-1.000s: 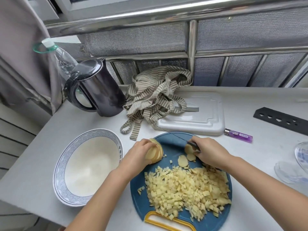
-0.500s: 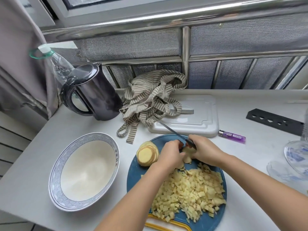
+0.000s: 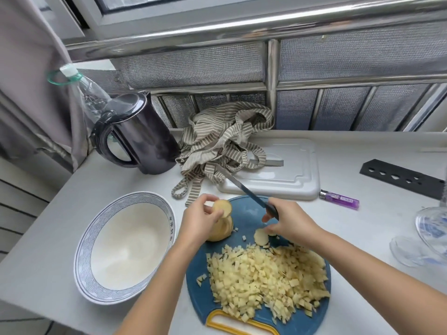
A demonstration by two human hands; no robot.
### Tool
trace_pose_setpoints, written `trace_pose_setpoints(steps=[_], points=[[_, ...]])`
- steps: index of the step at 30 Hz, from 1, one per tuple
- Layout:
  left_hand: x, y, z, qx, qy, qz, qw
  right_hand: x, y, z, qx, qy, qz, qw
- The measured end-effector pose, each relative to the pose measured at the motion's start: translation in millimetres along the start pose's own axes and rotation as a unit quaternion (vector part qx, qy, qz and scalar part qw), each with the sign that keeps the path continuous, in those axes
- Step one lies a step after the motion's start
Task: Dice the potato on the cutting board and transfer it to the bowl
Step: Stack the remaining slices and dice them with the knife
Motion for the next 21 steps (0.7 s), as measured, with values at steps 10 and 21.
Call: trace_pose_setpoints(steps=[10, 21], points=[[15.3, -33.3, 11.0, -0.004, 0.013, -0.005, 1.0, -4.3, -4.5, -20.5, 0.039, -0.006, -0.03, 0.999], [30.6, 17.2, -30.9, 0.065, -0.136, 0.007, 0.989, 14.9, -29.5, 15.3, -0.272, -0.033, -0.015, 0.962]])
Point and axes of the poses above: each hand's wrist, its own x-axis away from the middle knuckle, its own z-axis out of the back of the hand, y = z × x, the point moved 7 cm from there along -x, towards the middle knuckle, and after that the axes turned 4 degrees about -y, right-handed, at the moved point
